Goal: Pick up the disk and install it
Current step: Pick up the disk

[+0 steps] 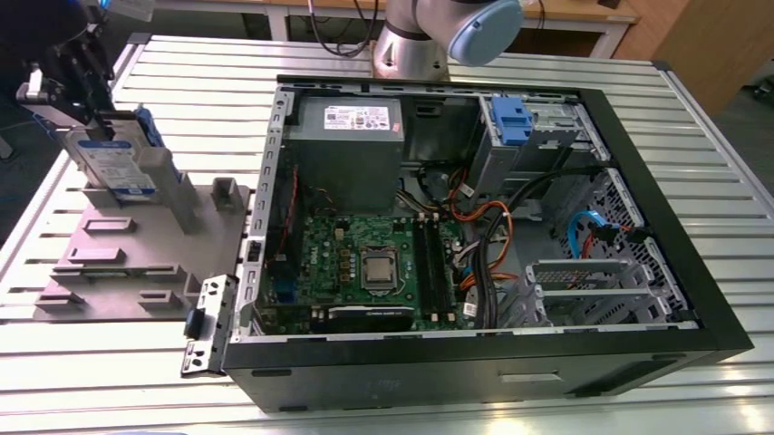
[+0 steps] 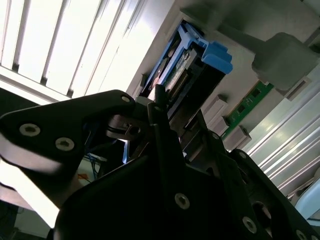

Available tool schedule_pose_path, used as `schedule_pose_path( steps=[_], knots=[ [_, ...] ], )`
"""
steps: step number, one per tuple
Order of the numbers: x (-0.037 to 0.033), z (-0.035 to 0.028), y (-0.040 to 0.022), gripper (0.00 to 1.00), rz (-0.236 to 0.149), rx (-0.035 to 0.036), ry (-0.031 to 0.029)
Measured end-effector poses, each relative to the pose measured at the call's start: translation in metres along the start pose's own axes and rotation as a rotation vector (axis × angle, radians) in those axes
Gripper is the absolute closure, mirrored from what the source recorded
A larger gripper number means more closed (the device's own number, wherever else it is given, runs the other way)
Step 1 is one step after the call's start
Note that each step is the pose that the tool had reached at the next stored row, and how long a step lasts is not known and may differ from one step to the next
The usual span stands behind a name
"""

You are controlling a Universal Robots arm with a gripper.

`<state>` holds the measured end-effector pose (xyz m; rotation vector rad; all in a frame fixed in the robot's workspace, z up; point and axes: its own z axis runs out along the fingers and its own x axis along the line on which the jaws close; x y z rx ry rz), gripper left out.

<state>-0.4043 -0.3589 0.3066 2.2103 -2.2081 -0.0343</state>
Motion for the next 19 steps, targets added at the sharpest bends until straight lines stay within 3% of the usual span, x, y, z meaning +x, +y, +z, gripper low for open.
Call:
schedule_pose_path(
  steps=[19],
  knots=[
    [0.0, -0.0024, 0.0001, 0.65, 0.011, -0.0003, -0.0001]
  ],
)
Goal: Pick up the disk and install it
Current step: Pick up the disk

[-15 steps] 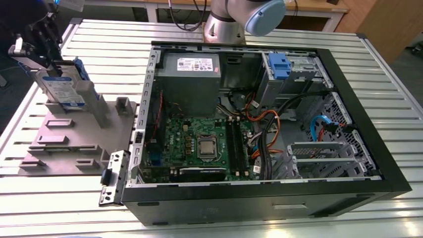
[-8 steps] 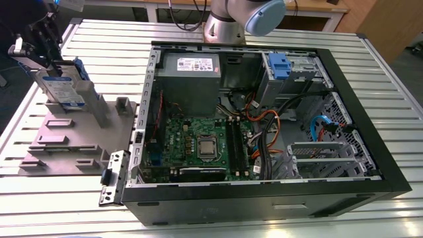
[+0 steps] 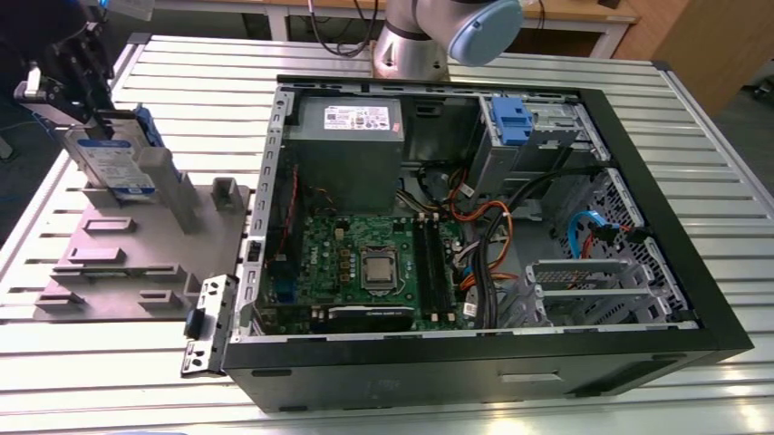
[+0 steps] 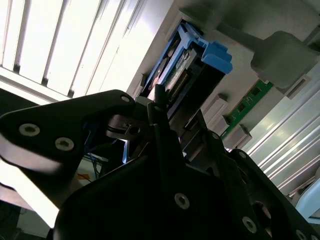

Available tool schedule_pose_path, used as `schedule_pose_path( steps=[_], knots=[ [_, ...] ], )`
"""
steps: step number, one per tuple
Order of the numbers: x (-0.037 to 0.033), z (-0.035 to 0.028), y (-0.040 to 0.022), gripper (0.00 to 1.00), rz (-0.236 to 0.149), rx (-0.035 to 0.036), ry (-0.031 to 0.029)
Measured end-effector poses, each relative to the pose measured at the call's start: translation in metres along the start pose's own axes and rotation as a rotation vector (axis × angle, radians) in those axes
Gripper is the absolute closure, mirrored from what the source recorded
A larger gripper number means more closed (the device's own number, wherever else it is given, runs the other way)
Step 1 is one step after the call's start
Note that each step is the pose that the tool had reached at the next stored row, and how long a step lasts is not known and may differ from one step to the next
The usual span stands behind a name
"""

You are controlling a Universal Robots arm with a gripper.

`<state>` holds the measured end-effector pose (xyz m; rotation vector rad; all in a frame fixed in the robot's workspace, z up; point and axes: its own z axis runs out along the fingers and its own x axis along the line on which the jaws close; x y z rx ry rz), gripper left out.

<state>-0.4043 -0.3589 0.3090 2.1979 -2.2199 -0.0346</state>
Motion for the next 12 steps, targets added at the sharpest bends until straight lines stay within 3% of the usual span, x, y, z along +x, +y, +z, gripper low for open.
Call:
schedule_pose_path(
  steps=[7, 12],
  knots=[
    [-0.0001, -0.019, 0.0005, 0.65, 0.0, 0.0002, -0.0001],
    [-0.0001, -0.0195, 0.0005, 0.65, 0.0, 0.0006, -0.0003]
  ],
)
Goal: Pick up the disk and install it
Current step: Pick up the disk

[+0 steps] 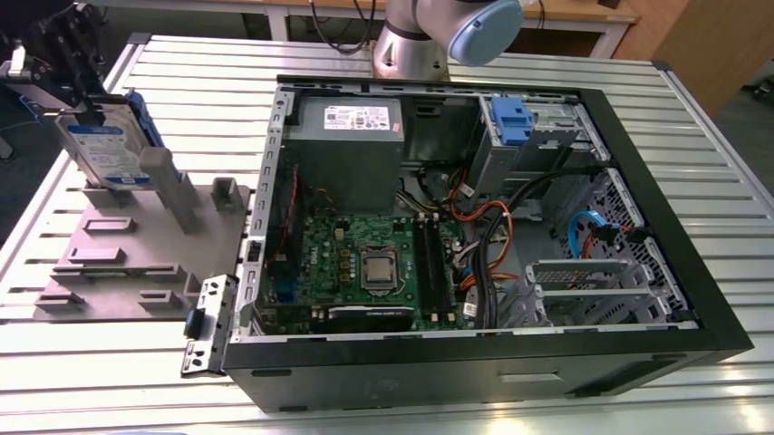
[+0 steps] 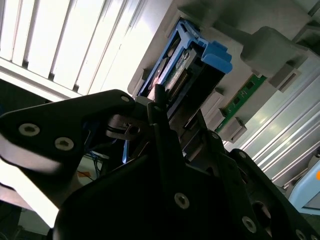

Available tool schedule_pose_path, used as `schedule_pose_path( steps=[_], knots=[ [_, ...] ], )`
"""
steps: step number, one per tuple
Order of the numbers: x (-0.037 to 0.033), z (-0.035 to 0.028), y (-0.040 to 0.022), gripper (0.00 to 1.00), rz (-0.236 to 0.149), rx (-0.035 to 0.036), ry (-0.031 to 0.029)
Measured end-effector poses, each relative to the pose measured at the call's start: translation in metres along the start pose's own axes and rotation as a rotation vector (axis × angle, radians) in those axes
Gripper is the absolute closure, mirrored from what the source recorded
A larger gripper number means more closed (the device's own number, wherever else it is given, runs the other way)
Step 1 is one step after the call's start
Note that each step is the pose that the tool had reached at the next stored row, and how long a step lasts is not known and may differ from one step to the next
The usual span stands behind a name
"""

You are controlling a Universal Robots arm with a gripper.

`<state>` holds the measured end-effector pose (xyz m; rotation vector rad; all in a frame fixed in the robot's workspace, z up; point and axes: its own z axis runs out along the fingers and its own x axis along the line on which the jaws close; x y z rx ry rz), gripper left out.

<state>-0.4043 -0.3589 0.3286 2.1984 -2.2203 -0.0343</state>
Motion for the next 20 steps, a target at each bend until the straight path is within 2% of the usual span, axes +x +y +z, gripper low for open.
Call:
schedule_pose_path(
  steps=[11, 13, 16, 20],
  knots=[
    [0.0, -0.0005, 0.0, 0.65, 0.0, -0.0003, 0.0002],
    [0.0, -0.0022, 0.0001, 0.65, 0.0, -0.0007, 0.0004],
    [0.0, -0.0071, 0.0002, 0.65, 0.0, -0.0003, 0.0002],
    [-0.0001, -0.0185, 0.0005, 0.65, 0.0, -0.0002, 0.0001]
  ],
)
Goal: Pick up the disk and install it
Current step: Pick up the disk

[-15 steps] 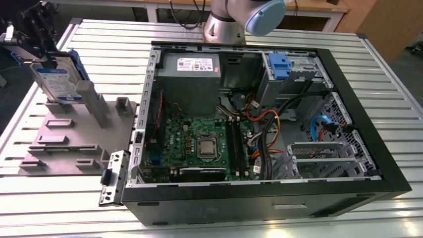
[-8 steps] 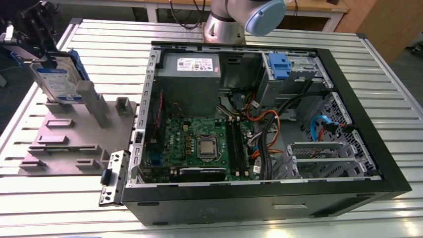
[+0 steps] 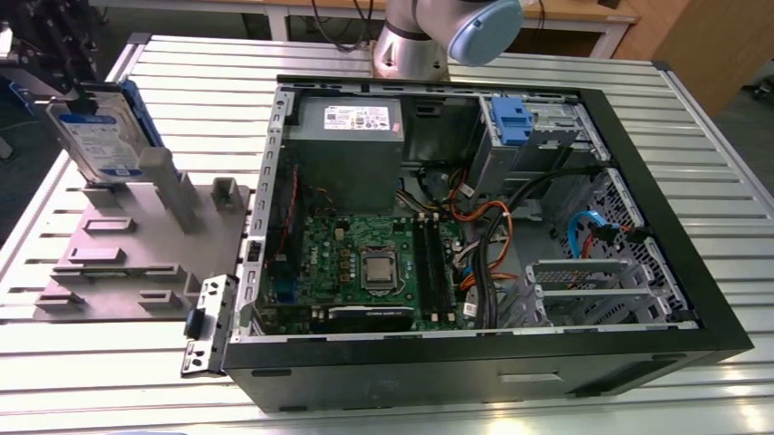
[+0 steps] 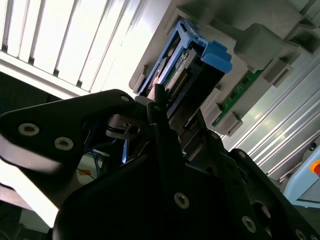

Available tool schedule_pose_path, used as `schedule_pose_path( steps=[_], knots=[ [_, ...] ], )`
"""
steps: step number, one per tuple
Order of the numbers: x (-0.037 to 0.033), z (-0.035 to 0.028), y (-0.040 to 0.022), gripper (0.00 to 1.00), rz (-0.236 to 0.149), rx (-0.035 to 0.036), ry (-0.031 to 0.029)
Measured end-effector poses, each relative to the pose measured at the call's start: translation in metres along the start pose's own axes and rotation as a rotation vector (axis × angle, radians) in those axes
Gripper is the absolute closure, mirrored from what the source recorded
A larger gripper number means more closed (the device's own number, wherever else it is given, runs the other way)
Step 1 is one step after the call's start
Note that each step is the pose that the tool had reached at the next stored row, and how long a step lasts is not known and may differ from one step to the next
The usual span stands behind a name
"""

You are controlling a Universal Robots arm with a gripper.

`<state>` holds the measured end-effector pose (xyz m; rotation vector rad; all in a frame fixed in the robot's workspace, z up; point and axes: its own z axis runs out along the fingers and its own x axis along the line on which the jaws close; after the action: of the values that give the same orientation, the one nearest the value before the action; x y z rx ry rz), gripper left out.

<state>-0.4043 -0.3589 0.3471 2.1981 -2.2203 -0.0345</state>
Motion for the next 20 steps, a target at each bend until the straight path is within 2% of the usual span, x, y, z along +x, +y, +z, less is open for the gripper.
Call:
schedule_pose_path(
  steps=[5, 9, 20],
  knots=[
    [-0.0001, -0.0169, 0.0005, 0.65, 0.0, 0.0, 0.0],
    [-0.0001, -0.0332, 0.0009, 0.65, 0.0, 0.0, 0.0],
    [-0.0002, -0.0666, 0.0018, 0.65, 0.0, 0.0001, 0.0]
  ],
)
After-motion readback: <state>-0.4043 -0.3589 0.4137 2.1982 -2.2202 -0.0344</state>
